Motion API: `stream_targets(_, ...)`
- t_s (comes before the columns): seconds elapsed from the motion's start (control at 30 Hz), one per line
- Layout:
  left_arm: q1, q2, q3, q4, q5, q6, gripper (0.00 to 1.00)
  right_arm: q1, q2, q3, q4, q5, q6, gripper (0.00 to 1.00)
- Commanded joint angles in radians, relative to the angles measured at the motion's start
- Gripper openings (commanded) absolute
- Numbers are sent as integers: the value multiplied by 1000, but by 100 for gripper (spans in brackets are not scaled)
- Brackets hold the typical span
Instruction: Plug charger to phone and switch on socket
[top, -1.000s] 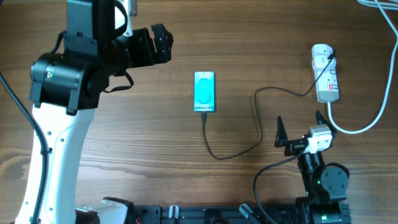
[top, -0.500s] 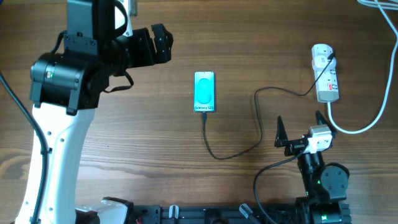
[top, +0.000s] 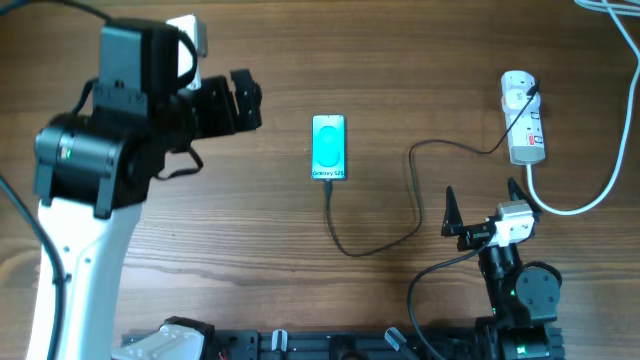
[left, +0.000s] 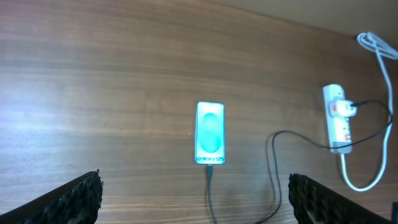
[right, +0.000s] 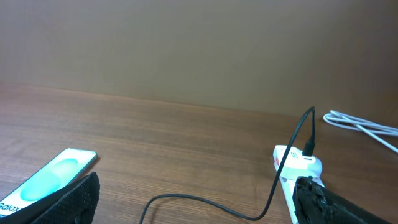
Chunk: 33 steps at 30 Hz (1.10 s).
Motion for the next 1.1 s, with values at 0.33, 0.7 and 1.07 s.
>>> stream_targets(0.33,92,-253,-229,-20,-37,14,100,-4,-14,-3,1,-2,15,100)
stream_targets(0.7,92,-686,-706,327,-29,203,100,-4,-14,-3,1,-2,15,100)
stream_targets(1.07,92,-1155,-1189,619,-29,325,100,-4,-10,-3,1,-2,15,100)
